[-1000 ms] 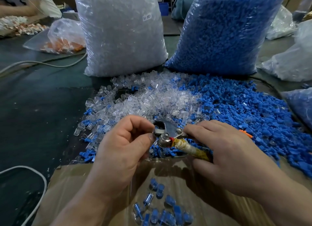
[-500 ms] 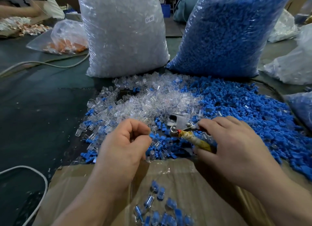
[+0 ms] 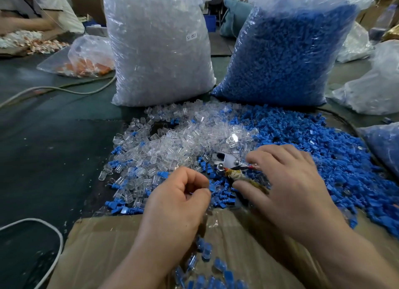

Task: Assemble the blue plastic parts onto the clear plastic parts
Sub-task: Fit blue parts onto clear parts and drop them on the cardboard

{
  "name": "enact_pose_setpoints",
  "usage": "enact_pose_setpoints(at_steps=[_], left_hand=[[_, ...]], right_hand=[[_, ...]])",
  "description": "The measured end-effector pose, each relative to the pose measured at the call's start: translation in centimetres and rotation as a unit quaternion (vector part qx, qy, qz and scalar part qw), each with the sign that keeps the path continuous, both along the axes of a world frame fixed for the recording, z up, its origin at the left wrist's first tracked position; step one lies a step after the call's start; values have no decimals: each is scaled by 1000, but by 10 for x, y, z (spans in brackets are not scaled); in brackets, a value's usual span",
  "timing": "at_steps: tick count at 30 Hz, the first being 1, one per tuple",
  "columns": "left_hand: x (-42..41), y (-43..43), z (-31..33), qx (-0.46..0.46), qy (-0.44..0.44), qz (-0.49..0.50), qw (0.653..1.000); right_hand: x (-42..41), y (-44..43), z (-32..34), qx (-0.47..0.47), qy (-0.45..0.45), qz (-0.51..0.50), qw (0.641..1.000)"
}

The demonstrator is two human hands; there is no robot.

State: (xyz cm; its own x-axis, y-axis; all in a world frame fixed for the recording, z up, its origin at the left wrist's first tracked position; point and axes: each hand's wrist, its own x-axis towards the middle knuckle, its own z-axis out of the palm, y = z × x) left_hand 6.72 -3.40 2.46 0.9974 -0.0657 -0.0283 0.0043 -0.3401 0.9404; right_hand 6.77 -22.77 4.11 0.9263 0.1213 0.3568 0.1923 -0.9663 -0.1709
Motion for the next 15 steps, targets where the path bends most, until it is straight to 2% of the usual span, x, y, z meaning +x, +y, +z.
enact_pose_setpoints(at_steps=[2, 5, 11, 15], left_hand=[[-1, -2, -1, 23, -23, 4, 999], [-2, -3, -1, 52, -62, 1, 997], [-5, -4, 4, -14, -69, -18, 997], [1, 3, 4, 32, -37, -37, 998]], right_hand=[[-7, 15, 0, 7, -34, 69, 997], [-11, 28, -4, 4, -35, 143, 989], [-14, 22, -2, 32, -31, 140, 989], [-14, 25, -1, 42, -52, 191, 979]])
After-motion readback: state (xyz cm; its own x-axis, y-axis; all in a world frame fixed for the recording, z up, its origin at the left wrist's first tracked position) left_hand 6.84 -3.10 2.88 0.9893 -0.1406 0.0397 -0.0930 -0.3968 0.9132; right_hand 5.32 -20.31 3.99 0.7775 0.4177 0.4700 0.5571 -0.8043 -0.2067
